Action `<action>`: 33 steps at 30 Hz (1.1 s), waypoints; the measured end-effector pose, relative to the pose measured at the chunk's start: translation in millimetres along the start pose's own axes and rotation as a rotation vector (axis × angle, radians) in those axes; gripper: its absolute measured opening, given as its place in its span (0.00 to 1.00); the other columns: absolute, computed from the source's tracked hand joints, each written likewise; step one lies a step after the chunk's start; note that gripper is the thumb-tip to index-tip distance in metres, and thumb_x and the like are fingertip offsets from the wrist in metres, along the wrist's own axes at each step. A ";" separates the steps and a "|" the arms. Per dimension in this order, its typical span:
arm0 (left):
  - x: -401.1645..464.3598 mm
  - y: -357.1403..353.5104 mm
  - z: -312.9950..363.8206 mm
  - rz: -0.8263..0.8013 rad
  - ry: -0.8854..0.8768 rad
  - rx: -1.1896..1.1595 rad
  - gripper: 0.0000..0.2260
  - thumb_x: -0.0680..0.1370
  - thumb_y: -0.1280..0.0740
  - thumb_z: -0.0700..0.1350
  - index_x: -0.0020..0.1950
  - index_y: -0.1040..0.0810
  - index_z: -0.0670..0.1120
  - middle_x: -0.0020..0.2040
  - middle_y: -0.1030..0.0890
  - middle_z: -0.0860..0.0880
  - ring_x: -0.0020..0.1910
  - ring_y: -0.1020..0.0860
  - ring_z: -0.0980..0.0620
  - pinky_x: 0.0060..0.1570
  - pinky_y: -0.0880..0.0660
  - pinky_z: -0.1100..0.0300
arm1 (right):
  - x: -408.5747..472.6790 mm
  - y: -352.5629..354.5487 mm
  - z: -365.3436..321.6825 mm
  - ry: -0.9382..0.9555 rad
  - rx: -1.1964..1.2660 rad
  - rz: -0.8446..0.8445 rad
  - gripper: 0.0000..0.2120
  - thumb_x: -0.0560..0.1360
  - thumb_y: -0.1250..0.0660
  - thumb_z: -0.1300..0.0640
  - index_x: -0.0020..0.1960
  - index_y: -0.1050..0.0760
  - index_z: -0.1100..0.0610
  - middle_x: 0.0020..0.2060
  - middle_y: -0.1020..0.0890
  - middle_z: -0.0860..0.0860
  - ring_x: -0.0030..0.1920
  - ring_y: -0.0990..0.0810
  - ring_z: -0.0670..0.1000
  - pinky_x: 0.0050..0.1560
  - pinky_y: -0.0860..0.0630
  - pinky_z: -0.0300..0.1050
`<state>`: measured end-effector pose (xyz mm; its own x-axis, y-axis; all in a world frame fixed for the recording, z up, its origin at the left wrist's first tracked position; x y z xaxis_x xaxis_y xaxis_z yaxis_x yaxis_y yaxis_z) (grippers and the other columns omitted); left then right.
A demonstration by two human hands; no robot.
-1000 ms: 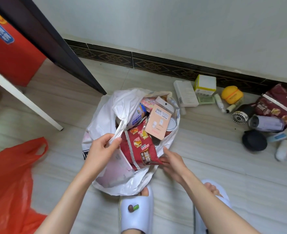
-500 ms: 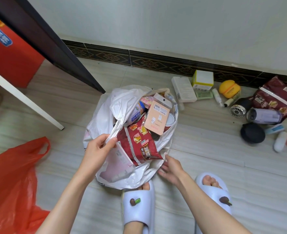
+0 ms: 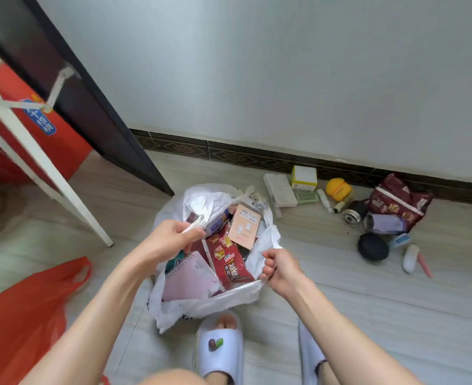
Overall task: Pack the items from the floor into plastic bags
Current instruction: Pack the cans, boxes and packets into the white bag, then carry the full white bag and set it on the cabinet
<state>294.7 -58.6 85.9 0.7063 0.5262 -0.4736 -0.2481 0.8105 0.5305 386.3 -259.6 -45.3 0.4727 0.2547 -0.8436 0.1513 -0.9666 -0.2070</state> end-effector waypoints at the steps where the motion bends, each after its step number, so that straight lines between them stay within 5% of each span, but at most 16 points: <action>1: -8.2 7.9 14.6 0.039 -0.045 -0.011 0.18 0.75 0.35 0.52 0.27 0.29 0.46 0.29 0.27 0.50 0.29 0.32 0.54 0.33 0.38 0.60 | -13.3 -6.7 -14.4 0.020 -0.037 -0.023 0.12 0.74 0.47 0.67 0.33 0.35 0.58 0.13 0.41 0.46 0.14 0.44 0.45 0.20 0.44 0.33; 6: -46.6 57.4 58.3 0.296 -0.212 -0.154 0.13 0.75 0.36 0.41 0.31 0.26 0.40 0.30 0.25 0.46 0.25 0.32 0.60 0.26 0.37 0.71 | -68.8 -13.4 -81.7 0.155 -0.164 -0.059 0.15 0.75 0.51 0.66 0.33 0.38 0.56 0.12 0.42 0.45 0.13 0.46 0.44 0.18 0.47 0.30; 8: -53.6 66.7 66.4 0.325 -0.235 -0.210 0.14 0.75 0.35 0.43 0.30 0.25 0.41 0.31 0.24 0.45 0.30 0.31 0.55 0.32 0.35 0.65 | -77.1 -0.8 -110.6 0.233 -0.157 -0.013 0.15 0.75 0.53 0.66 0.33 0.38 0.56 0.12 0.42 0.45 0.12 0.46 0.44 0.19 0.47 0.28; 12: -51.3 67.7 87.7 0.305 -0.276 -0.267 0.15 0.76 0.35 0.45 0.31 0.23 0.39 0.28 0.25 0.47 0.30 0.31 0.53 0.34 0.35 0.60 | -85.1 22.2 -171.4 0.439 -0.149 0.046 0.14 0.75 0.48 0.67 0.33 0.35 0.58 0.18 0.38 0.49 0.13 0.43 0.42 0.17 0.46 0.29; 15: -28.2 64.1 95.9 0.242 -0.226 -0.410 0.16 0.75 0.33 0.46 0.42 0.22 0.32 0.28 0.26 0.46 0.30 0.28 0.48 0.34 0.32 0.58 | -82.2 16.8 -203.3 0.516 -0.152 0.008 0.11 0.75 0.44 0.69 0.36 0.30 0.62 0.26 0.34 0.52 0.15 0.36 0.43 0.17 0.40 0.32; 19: 24.1 55.8 106.4 0.116 -0.171 -0.614 0.12 0.76 0.34 0.45 0.51 0.22 0.35 0.26 0.26 0.48 0.24 0.29 0.53 0.37 0.29 0.56 | -55.2 -7.5 -229.6 0.553 -0.208 -0.169 0.08 0.78 0.44 0.66 0.54 0.28 0.62 0.32 0.29 0.53 0.30 0.29 0.49 0.35 0.28 0.42; 21: 48.1 56.4 109.4 0.133 -0.163 -0.641 0.09 0.77 0.37 0.44 0.50 0.23 0.39 0.26 0.27 0.49 0.23 0.30 0.54 0.33 0.28 0.58 | -36.3 -20.0 -225.7 0.511 -0.292 -0.299 0.12 0.79 0.44 0.63 0.60 0.31 0.52 0.36 0.26 0.53 0.34 0.27 0.52 0.43 0.26 0.51; 24: 68.7 47.9 97.8 0.161 -0.069 -0.599 0.08 0.79 0.40 0.44 0.49 0.24 0.42 0.29 0.28 0.48 0.27 0.29 0.52 0.33 0.27 0.59 | -21.0 -23.4 -204.9 0.389 -0.312 -0.384 0.16 0.80 0.46 0.63 0.59 0.33 0.43 0.31 0.27 0.53 0.28 0.32 0.50 0.35 0.31 0.48; 28: 50.9 37.3 82.6 0.089 0.075 -0.450 0.10 0.80 0.40 0.43 0.44 0.22 0.40 0.29 0.27 0.48 0.26 0.29 0.52 0.35 0.28 0.58 | -40.0 -0.5 -180.3 0.248 -0.378 -0.132 0.09 0.80 0.47 0.62 0.48 0.28 0.58 0.18 0.38 0.45 0.20 0.43 0.44 0.23 0.44 0.36; 33: -7.1 73.0 78.9 0.091 0.305 -0.322 0.10 0.80 0.40 0.39 0.42 0.23 0.37 0.26 0.28 0.48 0.22 0.31 0.55 0.24 0.31 0.68 | -97.0 6.6 -164.4 -0.019 -0.100 0.073 0.14 0.80 0.51 0.62 0.37 0.36 0.58 0.14 0.41 0.45 0.14 0.46 0.42 0.16 0.48 0.33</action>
<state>323.8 -23.4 183.5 0.4561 0.6117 -0.6463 -0.5278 0.7707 0.3570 484.2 -285.8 116.6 0.4692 0.1819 -0.8641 0.2034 -0.9745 -0.0947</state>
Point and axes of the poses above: each hand's wrist, its own x-axis towards the middle knuckle, its own y-axis out of the back of the hand, z = x × y, the point moved 10 cm from there along x, towards the middle knuckle
